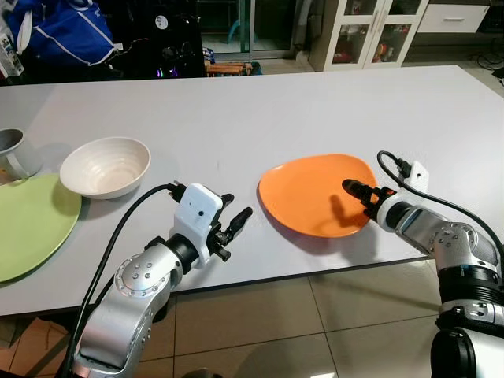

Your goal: Setting the table

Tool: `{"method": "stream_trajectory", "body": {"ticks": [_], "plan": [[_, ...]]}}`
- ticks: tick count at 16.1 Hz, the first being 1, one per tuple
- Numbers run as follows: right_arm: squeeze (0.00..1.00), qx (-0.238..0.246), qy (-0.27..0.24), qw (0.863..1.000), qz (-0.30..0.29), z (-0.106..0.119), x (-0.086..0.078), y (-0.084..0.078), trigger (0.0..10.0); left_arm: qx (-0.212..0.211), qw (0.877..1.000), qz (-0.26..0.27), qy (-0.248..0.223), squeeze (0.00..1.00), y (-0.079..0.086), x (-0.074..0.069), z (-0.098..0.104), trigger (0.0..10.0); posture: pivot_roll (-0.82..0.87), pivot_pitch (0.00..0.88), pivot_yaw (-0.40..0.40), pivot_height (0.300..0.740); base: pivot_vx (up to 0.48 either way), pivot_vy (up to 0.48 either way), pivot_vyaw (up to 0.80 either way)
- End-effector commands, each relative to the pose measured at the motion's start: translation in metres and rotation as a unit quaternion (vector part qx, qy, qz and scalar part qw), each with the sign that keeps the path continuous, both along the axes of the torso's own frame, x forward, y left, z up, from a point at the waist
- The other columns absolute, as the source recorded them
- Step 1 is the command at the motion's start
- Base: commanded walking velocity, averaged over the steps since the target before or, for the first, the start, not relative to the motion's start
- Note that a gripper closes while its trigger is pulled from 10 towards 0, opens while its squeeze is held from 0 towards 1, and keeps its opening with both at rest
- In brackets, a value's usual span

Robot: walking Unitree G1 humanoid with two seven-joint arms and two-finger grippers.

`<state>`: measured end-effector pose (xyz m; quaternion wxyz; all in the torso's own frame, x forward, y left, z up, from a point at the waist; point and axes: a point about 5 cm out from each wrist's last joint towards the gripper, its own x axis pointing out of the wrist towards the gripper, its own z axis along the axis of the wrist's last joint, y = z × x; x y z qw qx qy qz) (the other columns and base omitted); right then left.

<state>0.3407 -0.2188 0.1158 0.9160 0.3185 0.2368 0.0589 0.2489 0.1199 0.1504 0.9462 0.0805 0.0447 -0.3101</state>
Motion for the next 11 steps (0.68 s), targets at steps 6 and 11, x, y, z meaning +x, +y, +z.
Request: {"method": "stream_trajectory", "body": {"ticks": [6,11], "plan": [[0.00,-0.134,-0.042,0.990,0.001,0.008,0.004,-0.017,10.0,0.021,1.000,-0.005,0.005,0.00,0.002,0.001,-0.001,10.0,-0.02,0.024,-0.007,0.740,0.000,0.000,0.00],[0.00,-0.233,-0.076,0.968,0.052,0.013,0.007,-0.008,10.0,0.028,1.000,-0.005,0.006,0.00,0.001,0.000,-0.001,10.0,-0.02,0.024,-0.013,0.740,0.000,0.000,0.00]]}}
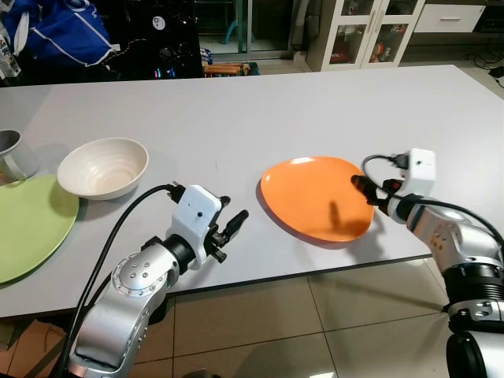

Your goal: Setting the table

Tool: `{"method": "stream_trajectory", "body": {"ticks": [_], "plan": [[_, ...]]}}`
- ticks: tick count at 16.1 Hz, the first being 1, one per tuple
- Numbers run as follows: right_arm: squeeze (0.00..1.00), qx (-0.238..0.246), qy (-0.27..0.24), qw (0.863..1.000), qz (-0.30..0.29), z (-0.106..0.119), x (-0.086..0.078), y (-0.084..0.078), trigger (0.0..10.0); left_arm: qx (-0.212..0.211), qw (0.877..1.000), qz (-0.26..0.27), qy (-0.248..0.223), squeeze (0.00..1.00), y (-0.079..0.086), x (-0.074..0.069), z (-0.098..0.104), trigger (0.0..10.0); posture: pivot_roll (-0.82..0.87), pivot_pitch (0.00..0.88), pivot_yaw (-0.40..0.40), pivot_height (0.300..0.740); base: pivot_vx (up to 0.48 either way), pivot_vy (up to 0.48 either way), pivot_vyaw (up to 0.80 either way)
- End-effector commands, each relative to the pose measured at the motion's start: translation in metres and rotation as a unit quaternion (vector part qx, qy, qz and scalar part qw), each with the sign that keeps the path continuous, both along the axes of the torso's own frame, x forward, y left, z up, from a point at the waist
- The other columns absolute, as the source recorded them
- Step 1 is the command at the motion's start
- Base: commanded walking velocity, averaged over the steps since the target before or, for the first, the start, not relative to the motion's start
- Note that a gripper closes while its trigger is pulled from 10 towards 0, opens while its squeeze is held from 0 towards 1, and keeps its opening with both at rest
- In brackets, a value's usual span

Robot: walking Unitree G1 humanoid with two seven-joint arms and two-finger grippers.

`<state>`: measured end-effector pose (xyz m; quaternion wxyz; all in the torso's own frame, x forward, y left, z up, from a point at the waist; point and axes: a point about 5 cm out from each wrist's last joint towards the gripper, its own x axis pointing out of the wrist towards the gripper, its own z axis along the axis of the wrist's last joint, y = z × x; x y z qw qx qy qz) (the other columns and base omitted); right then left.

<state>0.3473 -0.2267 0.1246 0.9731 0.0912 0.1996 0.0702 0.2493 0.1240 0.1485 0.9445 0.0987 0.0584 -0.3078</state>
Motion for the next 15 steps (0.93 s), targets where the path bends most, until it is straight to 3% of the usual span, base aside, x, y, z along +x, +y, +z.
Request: {"method": "stream_trajectory", "body": {"ticks": [1,3,4,5,6,7,8,10,12,15], "plan": [[0.00,-0.011,-0.013,1.000,0.007,0.004,0.000,0.001,10.0,0.007,1.000,-0.007,-0.002,0.00,-0.002,0.000,0.001,10.0,-0.02,0.024,-0.014,0.740,0.000,0.000,0.00],[0.00,-0.022,-0.025,0.999,-0.001,0.007,0.001,-0.003,10.0,0.007,1.000,-0.005,-0.002,0.00,-0.002,-0.001,0.001,10.0,-0.02,0.022,-0.017,0.740,0.000,0.000,0.00],[0.00,-0.017,-0.074,0.997,-0.029,0.022,0.004,-0.011,10.0,0.006,1.000,0.006,-0.013,0.00,-0.001,0.001,0.004,10.0,-0.02,0.023,-0.023,0.740,0.000,0.000,0.00],[0.00,-0.021,-0.161,0.985,-0.055,0.047,0.003,-0.019,10.0,0.016,0.998,0.040,-0.052,0.00,0.003,0.006,0.010,10.0,-0.02,0.023,-0.030,0.740,0.000,0.000,0.00],[0.00,-0.026,-0.192,0.979,-0.059,0.058,0.001,-0.020,10.0,0.024,0.995,0.064,-0.075,0.00,0.005,0.009,0.014,10.0,-0.02,0.022,-0.031,0.740,0.000,0.000,0.00],[0.00,-0.006,-0.240,0.968,-0.071,0.081,-0.011,-0.018,10.0,0.000,0.988,0.128,-0.088,0.00,0.011,0.017,0.025,10.0,-0.02,0.014,-0.031,0.740,0.000,0.000,0.00],[0.00,0.007,-0.250,0.965,-0.075,0.087,-0.016,-0.016,10.0,-0.016,0.984,0.146,-0.099,0.00,0.012,0.019,0.031,10.0,-0.02,0.014,-0.031,0.740,0.000,0.000,0.00],[0.00,0.014,-0.277,0.957,-0.081,0.096,-0.030,-0.006,10.0,-0.035,0.977,0.171,-0.124,0.00,0.012,0.021,0.042,10.0,-0.02,0.008,-0.023,0.740,0.000,0.000,0.00],[0.00,-0.039,-0.303,0.951,-0.054,0.087,-0.053,0.024,10.0,-0.026,0.973,0.185,-0.134,0.00,0.009,0.024,0.044,10.0,-0.03,0.002,-0.005,0.740,0.000,0.000,0.00],[0.00,-0.026,-0.289,0.956,-0.048,0.076,-0.071,0.040,10.0,-0.051,0.968,0.202,-0.138,0.00,0.011,0.025,0.047,10.0,-0.04,0.000,0.009,0.740,0.000,0.000,0.00]]}}
